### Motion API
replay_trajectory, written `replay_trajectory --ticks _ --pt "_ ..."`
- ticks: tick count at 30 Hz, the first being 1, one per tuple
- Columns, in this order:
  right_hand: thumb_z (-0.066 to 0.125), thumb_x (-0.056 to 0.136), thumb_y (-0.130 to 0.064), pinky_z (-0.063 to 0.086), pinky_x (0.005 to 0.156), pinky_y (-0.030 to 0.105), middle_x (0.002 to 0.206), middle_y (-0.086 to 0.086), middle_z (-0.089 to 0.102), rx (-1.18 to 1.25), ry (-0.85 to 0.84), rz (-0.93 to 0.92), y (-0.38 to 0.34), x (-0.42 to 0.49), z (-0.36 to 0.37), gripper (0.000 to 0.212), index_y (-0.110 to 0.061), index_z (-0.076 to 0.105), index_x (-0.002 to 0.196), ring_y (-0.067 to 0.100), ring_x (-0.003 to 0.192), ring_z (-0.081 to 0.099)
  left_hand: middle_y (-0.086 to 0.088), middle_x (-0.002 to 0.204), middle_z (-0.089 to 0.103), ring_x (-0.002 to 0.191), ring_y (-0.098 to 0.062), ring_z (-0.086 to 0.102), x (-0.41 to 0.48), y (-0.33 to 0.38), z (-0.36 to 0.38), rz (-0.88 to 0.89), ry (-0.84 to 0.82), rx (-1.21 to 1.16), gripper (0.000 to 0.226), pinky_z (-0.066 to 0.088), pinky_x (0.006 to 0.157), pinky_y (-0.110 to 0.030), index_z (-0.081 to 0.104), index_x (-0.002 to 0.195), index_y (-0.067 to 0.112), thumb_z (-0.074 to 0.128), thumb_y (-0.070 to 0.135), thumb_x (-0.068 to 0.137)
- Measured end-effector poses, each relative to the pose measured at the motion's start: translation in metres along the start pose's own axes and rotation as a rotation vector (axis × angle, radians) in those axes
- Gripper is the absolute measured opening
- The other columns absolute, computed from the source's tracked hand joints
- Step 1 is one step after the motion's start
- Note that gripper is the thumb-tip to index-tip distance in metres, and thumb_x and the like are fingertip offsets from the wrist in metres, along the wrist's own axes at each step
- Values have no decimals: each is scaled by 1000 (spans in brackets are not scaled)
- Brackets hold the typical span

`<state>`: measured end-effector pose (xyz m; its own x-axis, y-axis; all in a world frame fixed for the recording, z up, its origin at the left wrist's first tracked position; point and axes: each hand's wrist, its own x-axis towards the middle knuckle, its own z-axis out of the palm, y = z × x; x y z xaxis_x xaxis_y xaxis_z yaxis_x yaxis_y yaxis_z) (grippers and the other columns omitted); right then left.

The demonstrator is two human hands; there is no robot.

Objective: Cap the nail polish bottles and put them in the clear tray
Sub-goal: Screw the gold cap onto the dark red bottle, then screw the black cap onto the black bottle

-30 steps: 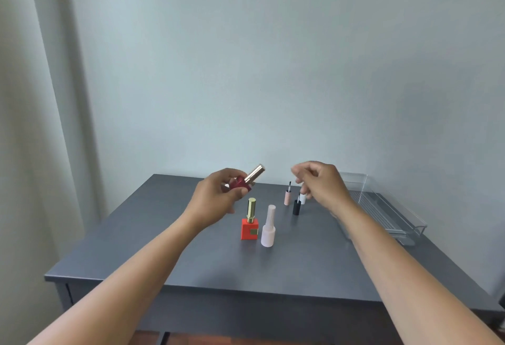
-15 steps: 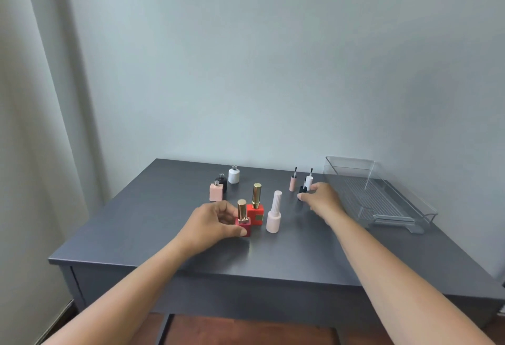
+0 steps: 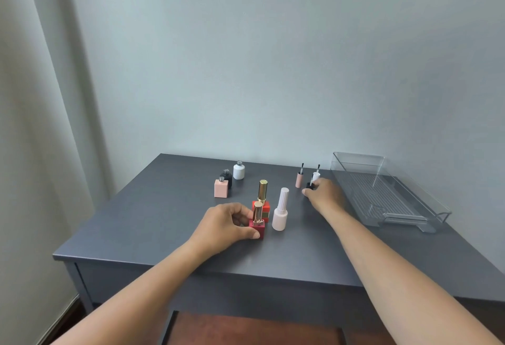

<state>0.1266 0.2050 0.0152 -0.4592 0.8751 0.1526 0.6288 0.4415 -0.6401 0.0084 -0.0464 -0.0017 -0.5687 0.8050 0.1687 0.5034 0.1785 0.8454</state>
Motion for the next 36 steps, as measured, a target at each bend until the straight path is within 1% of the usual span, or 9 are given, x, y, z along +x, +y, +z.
replay_trajectory --ticks 5,12,17,19,24,26,28,29,36 --pt "65 85 -26 37 61 28 90 6 68 24 21 -11 2 -5 0 15 -13 66 91 29 85 63 10 81 76 67 2 62 -4 1 -4 -3 -8 -8 41 51 73 -16 74 93 29 96 28 58" --pt "63 83 -25 53 64 33 79 0 71 189 2 -51 0 -18 -7 5 -22 59 83 19 61 72 12 78 72 66 4 61 4 -2 -46 0 81 -62 42 46 65 -7 76 87 39 95 45 51" --pt "63 84 -32 57 66 39 82 -17 66 303 -5 -109 -10 -31 -13 7 -32 57 80 12 59 71 16 83 77 81 5 69 46 1 -85 -46 253 -144 40 50 77 -24 77 87 36 82 60 56" --pt "64 83 -32 57 68 38 86 -18 67 325 -19 -125 -14 -36 -16 5 -31 61 87 11 61 71 15 92 75 94 -1 67 67 1 -90 -117 299 -62 48 51 83 -28 73 99 35 77 63 61" --pt "65 85 -29 51 57 28 89 -14 69 373 -33 -142 -21 -40 -22 10 -24 65 94 12 61 71 7 121 63 118 -18 56 99 3 -73 -324 154 285 86 47 93 -37 51 133 27 73 70 62" --pt "65 86 -29 49 56 26 89 -13 70 379 -35 -149 -21 -41 -22 10 -23 65 94 13 61 71 7 121 61 120 -19 56 105 4 -62 -347 142 422 76 45 87 -34 56 124 26 72 68 63" --pt "65 86 -29 47 55 25 89 -12 70 385 -33 -153 -20 -42 -23 10 -23 65 95 12 60 71 7 97 64 99 -20 61 109 6 -54 -344 156 528 44 41 72 -30 59 85 28 71 65 64" --pt "65 87 -29 46 54 24 88 -12 71 387 -33 -156 -19 -42 -23 9 -23 65 94 12 60 71 7 83 64 88 -20 62 111 6 -50 -349 168 556 42 37 65 -29 56 71 26 71 63 63" --pt "66 86 -29 48 60 25 83 -13 71 372 -15 -170 -15 -47 -24 4 -26 65 88 10 56 70 0 85 73 85 -21 65 119 1 -36 -363 235 706 36 34 71 -34 72 85 18 65 50 71"
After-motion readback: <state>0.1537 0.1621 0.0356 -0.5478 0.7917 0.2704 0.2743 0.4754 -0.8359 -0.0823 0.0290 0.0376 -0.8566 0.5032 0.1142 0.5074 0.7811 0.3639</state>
